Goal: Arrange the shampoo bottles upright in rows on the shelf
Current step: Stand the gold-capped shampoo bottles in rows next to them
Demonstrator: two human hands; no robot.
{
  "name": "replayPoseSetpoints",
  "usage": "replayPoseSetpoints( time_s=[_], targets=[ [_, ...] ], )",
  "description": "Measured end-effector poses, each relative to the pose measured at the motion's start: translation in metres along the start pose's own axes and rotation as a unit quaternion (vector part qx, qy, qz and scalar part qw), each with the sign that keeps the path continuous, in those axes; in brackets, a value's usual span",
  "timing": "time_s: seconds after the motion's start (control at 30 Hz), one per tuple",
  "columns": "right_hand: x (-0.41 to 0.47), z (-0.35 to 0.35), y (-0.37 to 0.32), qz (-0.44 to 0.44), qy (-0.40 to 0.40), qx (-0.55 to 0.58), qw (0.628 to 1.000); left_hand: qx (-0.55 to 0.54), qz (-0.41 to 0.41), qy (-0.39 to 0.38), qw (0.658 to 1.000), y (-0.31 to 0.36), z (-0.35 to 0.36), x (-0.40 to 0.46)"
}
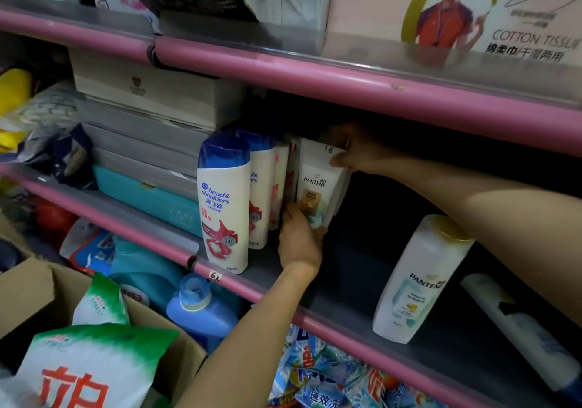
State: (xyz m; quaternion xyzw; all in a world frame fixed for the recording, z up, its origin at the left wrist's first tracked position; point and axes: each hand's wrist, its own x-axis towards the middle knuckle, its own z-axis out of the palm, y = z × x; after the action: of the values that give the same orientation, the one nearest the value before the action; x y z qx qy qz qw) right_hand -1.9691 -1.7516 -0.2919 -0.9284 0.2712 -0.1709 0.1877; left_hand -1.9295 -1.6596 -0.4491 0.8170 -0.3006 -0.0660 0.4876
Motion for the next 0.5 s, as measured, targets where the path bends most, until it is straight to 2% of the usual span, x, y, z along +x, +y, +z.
replayPoseSetpoints(
  time_s=[0.1,0.2,0.33,0.4,0.5],
  targets=[
    [-0.012,-0.007,-0.010,-0.026,0.016,-0.024,0.999,-0.002,-0.014,-0.015,1.000,0.004,-0.002,-0.005],
    [-0.042,-0.019,-0.015,-0.040,-0.026,-0.052,0.997,0.012,-0.034,-0.045,0.998,0.008,-0.009,-0.010],
    [-0.097,-0.038,-0.009,0.009,-0.009,-0.154,0.988,0.022,-0.055,-0.062,0.996,0.007,-0.023,-0.020],
    [-0.125,-0.046,-0.002,0.060,-0.005,-0.138,0.989,0.016,-0.048,-0.085,0.995,0.005,-0.029,-0.027],
    [-0.158,-0.052,0.009,0.114,-0.016,-0.019,0.993,0.017,-0.034,-0.096,0.995,0.006,-0.035,-0.028]
  ],
)
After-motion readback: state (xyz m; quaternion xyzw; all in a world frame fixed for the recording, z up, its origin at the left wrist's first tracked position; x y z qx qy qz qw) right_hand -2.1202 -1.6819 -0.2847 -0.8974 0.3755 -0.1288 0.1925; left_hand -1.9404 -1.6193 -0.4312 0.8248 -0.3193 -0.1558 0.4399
